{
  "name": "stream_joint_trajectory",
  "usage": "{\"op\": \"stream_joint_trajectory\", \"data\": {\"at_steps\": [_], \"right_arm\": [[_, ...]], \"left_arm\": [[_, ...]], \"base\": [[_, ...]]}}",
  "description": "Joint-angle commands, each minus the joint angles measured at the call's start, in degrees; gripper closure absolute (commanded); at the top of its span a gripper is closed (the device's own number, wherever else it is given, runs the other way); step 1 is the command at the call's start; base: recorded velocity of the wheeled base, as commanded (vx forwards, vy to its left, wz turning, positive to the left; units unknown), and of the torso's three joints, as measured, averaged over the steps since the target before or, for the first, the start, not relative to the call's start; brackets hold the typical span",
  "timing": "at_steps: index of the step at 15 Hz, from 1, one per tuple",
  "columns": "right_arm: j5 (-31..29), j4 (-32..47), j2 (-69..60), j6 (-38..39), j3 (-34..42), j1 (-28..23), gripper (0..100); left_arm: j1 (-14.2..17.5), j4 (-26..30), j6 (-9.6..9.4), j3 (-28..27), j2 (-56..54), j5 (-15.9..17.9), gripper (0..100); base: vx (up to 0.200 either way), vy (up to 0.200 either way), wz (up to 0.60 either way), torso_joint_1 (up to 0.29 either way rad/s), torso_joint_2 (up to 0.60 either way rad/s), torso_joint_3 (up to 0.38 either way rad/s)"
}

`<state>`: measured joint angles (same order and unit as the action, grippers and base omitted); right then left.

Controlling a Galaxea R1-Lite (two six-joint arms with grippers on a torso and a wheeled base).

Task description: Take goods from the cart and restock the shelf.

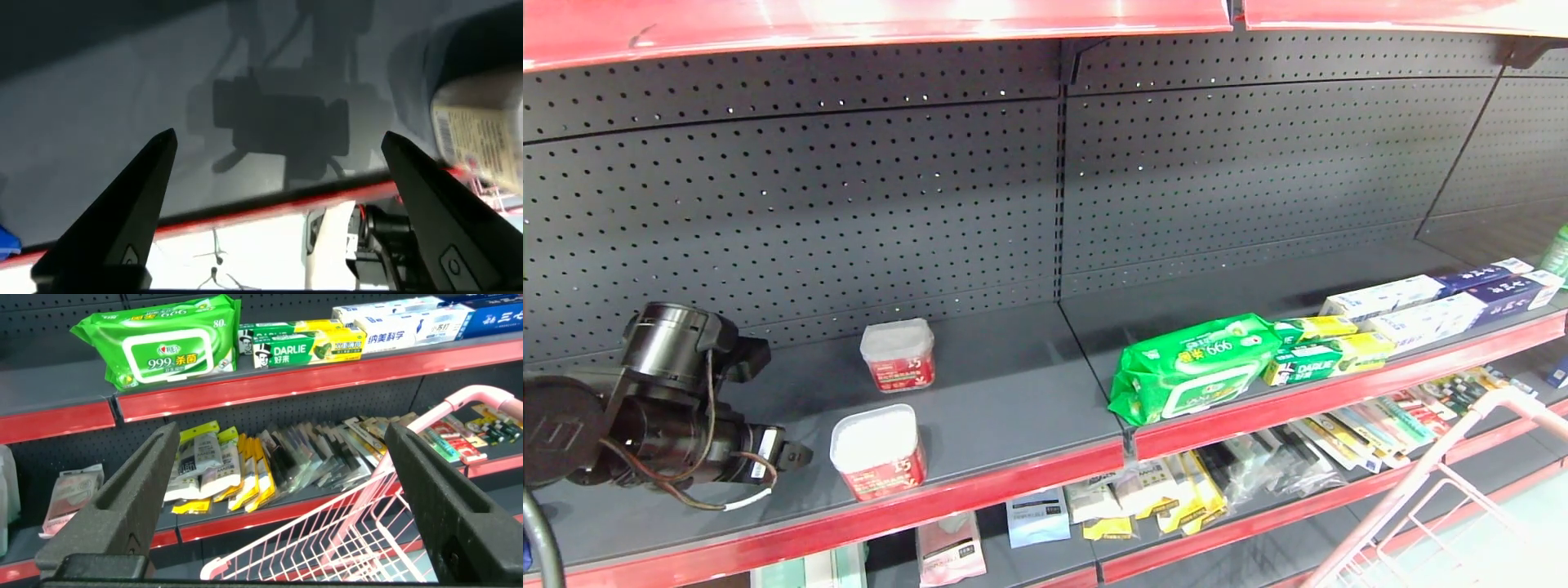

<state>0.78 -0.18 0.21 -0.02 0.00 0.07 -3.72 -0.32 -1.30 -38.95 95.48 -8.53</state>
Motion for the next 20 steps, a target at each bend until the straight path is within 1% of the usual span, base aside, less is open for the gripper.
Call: {"op": "stream_joint_trajectory", "data": {"at_steps": [1, 3, 4, 7, 15, 20], "right_arm": [[0.01, 0.01, 0.06, -0.06, 0.00, 0.01, 0], [0.01, 0.01, -0.03, -0.06, 0.00, 0.01, 0], [0.01, 0.01, -0.03, 0.02, 0.00, 0.01, 0], [0.01, 0.01, 0.06, 0.02, 0.00, 0.01, 0], [0.01, 0.01, -0.03, -0.06, 0.00, 0.01, 0], [0.01, -0.08, -0.03, 0.02, 0.00, 0.01, 0]], "left_arm": [[-0.59, -0.56, 0.07, -0.07, 1.73, -0.08, 0], [-1.20, -0.65, -0.01, -0.07, 2.26, -0.17, 0], [-1.99, -0.83, 0.07, -0.16, 2.61, -0.52, 0], [-2.70, -2.58, -0.01, -0.25, 3.58, -0.70, 0], [-3.40, -2.58, 0.07, -0.95, 3.93, -0.70, 0], [-4.81, -2.58, 0.07, -1.83, 4.72, -0.96, 0]], "base": [[0.000, 0.000, 0.00, 0.000, 0.00, 0.000], [0.000, 0.000, 0.00, 0.000, 0.00, 0.000], [0.000, 0.000, 0.00, 0.000, 0.00, 0.000], [0.000, 0.000, 0.00, 0.000, 0.00, 0.000], [0.000, 0.000, 0.00, 0.000, 0.00, 0.000], [0.000, 0.000, 0.00, 0.000, 0.00, 0.000]]}}
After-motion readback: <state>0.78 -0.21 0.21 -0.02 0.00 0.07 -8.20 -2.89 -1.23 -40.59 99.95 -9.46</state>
